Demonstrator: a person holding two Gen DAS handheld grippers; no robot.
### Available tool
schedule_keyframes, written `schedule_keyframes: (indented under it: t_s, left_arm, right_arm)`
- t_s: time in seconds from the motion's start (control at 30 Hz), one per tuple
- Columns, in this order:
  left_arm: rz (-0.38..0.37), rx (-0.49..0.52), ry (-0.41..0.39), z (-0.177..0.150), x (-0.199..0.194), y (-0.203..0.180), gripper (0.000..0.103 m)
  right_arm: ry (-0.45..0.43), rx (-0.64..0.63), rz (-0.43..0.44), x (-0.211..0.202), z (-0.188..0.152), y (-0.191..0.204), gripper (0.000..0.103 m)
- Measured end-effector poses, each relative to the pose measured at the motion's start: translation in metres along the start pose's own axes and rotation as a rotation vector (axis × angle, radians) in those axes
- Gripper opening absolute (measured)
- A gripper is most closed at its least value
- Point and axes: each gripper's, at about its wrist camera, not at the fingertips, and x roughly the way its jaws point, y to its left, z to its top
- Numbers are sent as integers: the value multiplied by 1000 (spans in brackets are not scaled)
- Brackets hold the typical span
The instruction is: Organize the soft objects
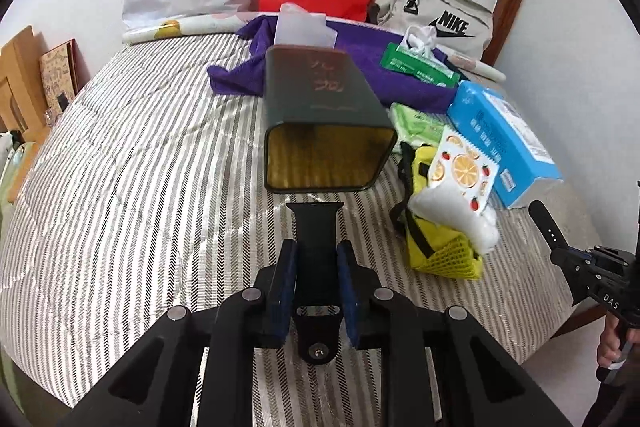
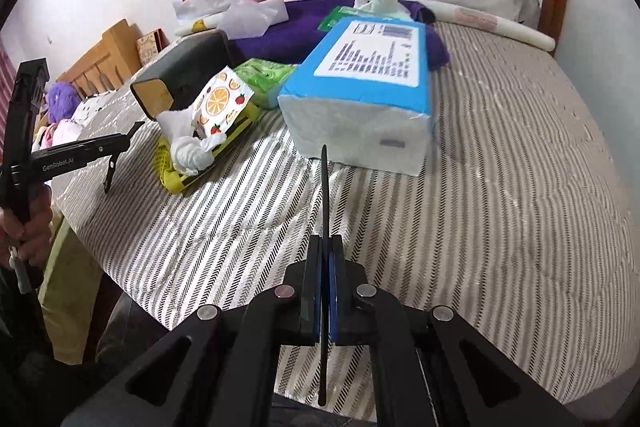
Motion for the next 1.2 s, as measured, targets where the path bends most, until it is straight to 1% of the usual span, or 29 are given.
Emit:
schedule_keyframes:
  t_s: [0.13,0.27,0.4,0.57,0.67,0.87,1.03,1.2]
  left_arm:
    - [-6,0,-22,5,-13,-3,19]
    - [-9,3,-40,13,-24,-5,19]
    - [-29,-9,-57,23,-32,-5,19]
    - [-32,-1,-66,37,-36,-11,20]
    - [-41,-2,-67,47,-37,-12,20]
    - [-33,12,-76,71,-36,-17,20]
    - [-30,17,-77,94,-30,-18,20]
    - [-30,14,-77,117,-20,-16,20]
  right_arm:
    - [-21,15,2,-10,2,-3,3]
    - [-40,4,10,-20,8,1,3]
    - [-70,-7,10,-33,18,8,3]
    - [-82,8,1,-41,33,7,3]
    - [-105,-9,-15,-48,46,7,3]
    - [-151,-26,-26,-58,77,4,3]
    - [-166,-53,-40,-56,106,5,3]
    - [-175,-79,-36,-48,135,4,3]
